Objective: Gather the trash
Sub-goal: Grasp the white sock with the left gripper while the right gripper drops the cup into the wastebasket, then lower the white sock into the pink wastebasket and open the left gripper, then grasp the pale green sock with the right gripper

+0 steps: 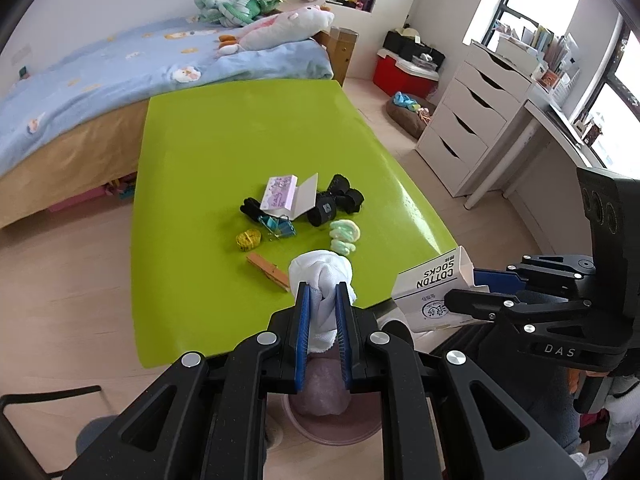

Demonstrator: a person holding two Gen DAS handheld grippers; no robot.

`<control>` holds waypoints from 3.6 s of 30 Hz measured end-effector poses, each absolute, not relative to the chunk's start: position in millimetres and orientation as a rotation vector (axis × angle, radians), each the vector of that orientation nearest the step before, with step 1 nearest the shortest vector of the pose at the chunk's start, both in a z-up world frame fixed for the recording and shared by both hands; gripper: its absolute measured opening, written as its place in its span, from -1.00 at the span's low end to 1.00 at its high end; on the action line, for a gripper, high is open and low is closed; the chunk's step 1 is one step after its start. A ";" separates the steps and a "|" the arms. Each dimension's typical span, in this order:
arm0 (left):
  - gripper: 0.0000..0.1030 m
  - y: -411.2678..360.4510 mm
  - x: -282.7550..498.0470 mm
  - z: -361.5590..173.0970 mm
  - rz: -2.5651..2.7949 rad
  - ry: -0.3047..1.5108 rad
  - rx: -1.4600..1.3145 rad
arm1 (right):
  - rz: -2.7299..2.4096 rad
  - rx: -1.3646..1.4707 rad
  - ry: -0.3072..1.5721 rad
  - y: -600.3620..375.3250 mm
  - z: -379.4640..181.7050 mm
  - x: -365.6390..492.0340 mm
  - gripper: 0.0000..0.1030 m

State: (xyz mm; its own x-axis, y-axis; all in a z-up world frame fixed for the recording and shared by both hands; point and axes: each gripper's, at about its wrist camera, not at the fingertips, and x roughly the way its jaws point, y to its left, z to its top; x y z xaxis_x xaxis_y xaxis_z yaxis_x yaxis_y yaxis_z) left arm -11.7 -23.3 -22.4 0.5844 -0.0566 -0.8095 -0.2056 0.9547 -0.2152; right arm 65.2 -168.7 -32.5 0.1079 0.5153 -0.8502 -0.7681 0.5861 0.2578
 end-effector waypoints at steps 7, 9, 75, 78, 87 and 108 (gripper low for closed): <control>-0.76 -39.9 -38.0 -34.1 0.059 0.972 -0.309 | 0.979 -0.298 1.170 -178.2 -52.4 43.6 -0.45; -0.76 -42.5 -42.4 -37.3 0.052 0.981 -0.314 | 0.988 -0.295 1.188 -179.3 -58.0 40.0 -0.44; 0.85 -24.6 -50.0 -38.4 0.135 0.966 -0.366 | 0.913 -0.480 1.235 -69.8 -93.0 140.0 0.87; 0.85 -22.7 -50.0 -39.8 0.140 0.969 -0.375 | 0.901 -0.511 1.263 -58.6 -106.2 147.9 0.64; 0.85 -14.8 -50.1 -44.9 0.150 0.979 -0.399 | 0.878 -0.527 1.291 -49.8 -125.8 160.2 -0.34; 0.86 -0.4 13.9 -63.4 0.178 1.048 -0.411 | 0.877 -0.349 1.188 -100.0 -79.0 143.5 -0.57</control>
State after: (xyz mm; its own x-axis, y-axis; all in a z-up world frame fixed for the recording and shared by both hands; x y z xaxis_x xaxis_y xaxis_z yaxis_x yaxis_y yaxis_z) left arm 13.9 -0.4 -63.4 0.4938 -0.0510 -0.8681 -0.3353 0.9099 -0.2442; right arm 143.5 -100.0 -79.0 0.1036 0.4068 -0.9076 -0.7477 0.6336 0.1986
